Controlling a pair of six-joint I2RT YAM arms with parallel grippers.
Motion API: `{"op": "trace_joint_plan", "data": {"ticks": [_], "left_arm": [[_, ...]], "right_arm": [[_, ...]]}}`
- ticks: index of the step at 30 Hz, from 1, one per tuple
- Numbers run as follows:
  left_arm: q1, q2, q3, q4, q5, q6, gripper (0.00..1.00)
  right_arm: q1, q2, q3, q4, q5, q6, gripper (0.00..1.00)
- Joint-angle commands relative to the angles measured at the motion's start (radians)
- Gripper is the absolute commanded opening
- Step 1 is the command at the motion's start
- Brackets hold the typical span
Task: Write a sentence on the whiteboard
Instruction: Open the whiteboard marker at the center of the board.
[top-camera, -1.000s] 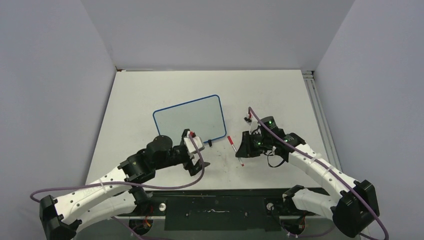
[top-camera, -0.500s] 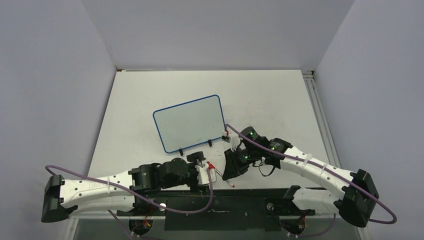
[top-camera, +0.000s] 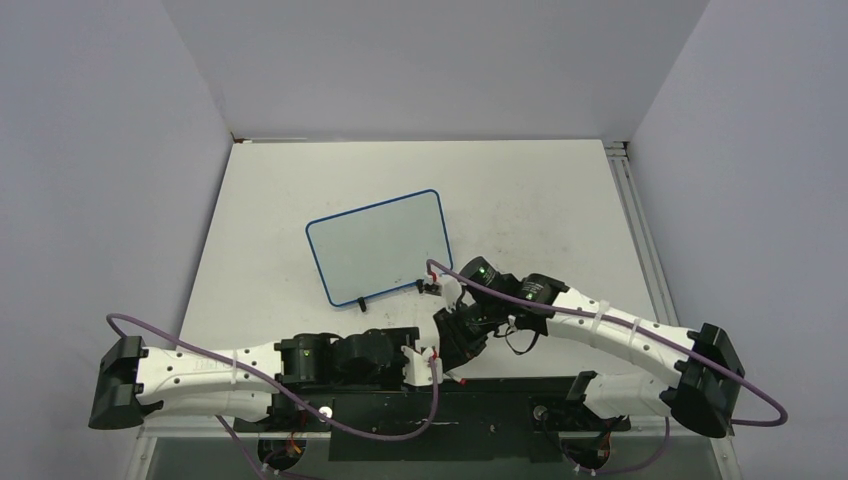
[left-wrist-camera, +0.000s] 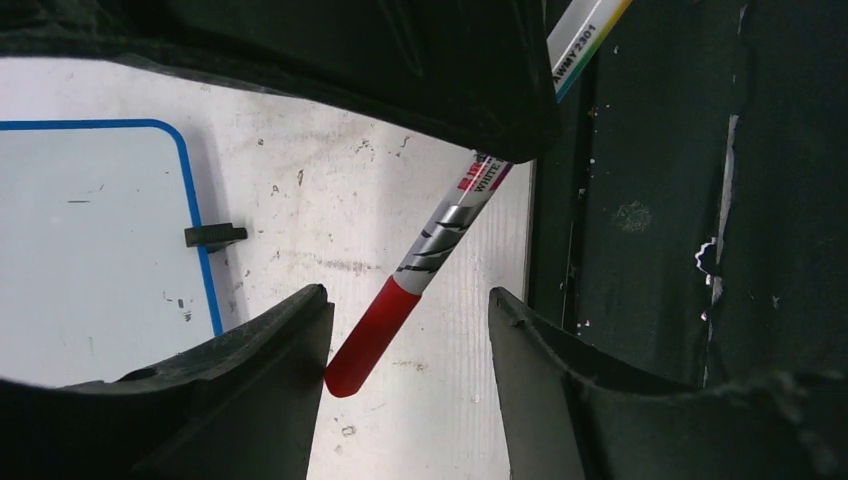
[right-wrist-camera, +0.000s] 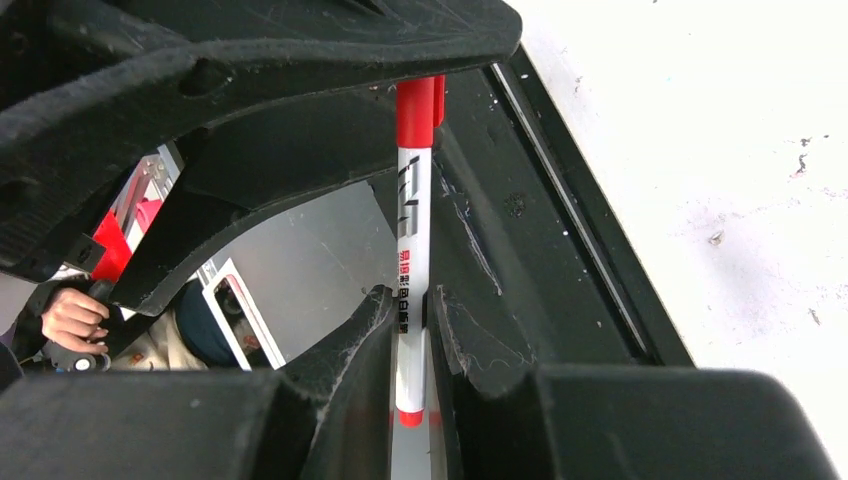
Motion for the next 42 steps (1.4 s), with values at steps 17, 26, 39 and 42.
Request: {"op": "trace_joint_plan", "data": {"ticks": [17, 26, 39, 42], "left_arm": [[-0.032, -0.031, 0.054, 0.003, -0.087, -0.028, 0.00], [0.052, -0.106, 0.070, 0.012, 0.016, -0.134, 0.00], [0.288, -0.073, 0.107, 0.013, 0.385, -0.158, 0.00], [0.288, -0.068, 0.111, 0.006, 0.398, -0.156, 0.00]], "right_arm": [[0.025, 0.021, 0.088, 0.019, 0.049, -0.021, 0.14], [-0.081, -0.086, 0.126, 0.047, 0.190, 0.010, 0.95], [-0.182, -0.179, 0.042, 0.218, 0.093, 0.110, 0.95], [-0.115, -0.161, 0.032, 0.242, 0.080, 0.116, 0.89]]}}
